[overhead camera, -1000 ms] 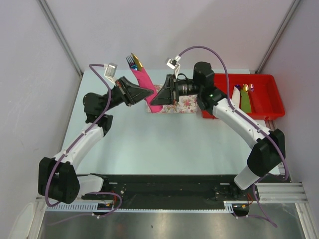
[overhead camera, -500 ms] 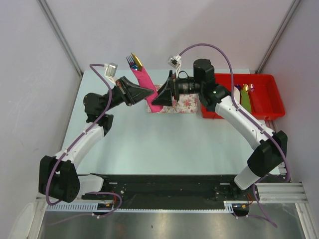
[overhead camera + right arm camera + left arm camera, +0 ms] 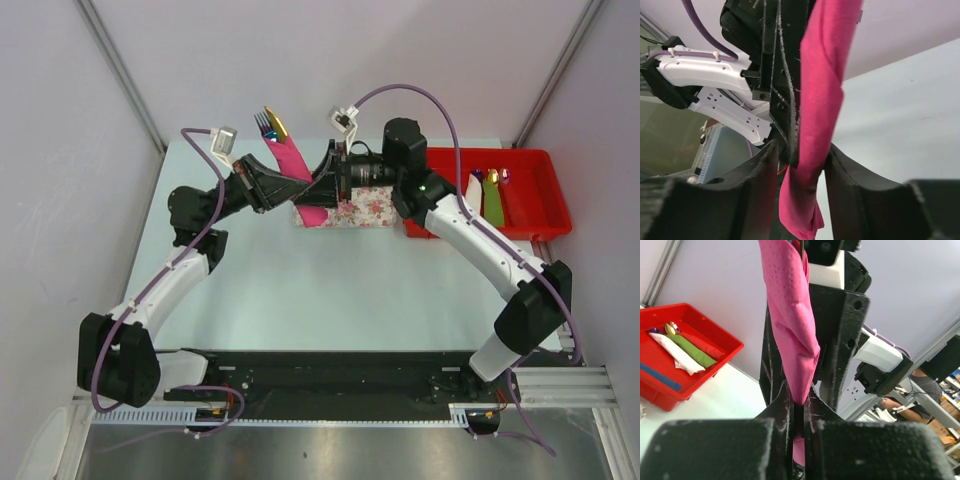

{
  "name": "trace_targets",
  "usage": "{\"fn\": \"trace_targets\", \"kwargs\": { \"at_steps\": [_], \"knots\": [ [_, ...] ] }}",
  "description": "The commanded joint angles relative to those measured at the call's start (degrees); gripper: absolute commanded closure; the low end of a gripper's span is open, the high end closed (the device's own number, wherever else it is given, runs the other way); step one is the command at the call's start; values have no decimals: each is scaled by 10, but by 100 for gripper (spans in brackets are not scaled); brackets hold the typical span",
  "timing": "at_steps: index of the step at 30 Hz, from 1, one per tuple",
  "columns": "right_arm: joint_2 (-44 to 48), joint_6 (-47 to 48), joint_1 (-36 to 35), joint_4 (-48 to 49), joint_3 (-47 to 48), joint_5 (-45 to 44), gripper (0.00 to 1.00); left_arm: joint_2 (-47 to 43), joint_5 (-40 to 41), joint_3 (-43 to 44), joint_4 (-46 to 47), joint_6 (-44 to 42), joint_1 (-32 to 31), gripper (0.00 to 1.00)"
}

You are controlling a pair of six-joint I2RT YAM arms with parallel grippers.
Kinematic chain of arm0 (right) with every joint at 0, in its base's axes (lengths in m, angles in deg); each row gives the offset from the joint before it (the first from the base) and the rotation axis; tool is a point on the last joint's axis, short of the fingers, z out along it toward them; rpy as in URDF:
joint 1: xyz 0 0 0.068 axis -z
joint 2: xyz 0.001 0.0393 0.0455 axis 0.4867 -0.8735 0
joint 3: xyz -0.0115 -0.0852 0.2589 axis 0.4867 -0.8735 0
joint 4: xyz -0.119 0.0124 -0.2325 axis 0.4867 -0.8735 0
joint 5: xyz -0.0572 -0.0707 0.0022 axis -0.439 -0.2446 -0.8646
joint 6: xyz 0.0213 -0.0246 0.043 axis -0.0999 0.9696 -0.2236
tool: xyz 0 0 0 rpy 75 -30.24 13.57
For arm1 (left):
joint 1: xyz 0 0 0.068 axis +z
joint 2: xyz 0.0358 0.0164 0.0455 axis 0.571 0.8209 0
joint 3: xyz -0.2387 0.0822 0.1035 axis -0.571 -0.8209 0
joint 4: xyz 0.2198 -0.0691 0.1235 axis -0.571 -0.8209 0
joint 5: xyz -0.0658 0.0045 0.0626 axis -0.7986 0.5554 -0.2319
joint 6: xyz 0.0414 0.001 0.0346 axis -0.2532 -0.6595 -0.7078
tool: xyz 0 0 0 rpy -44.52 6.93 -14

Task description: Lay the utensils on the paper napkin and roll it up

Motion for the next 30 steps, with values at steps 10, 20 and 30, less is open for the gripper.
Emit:
{"fn": "trace_targets", "kwargs": {
  "at_steps": [10,20,30],
  "knots": [
    [-21,-173,-9,142,-50,67,64,-4,31,22,59,10,7,100],
    [-17,-196,-10,166,-60,70,100,-8,25,18,54,-13,12,100],
    [-1,-67,33,-5,-8,16,35,-16,8,12,50,-25,12,100]
  ]
}}
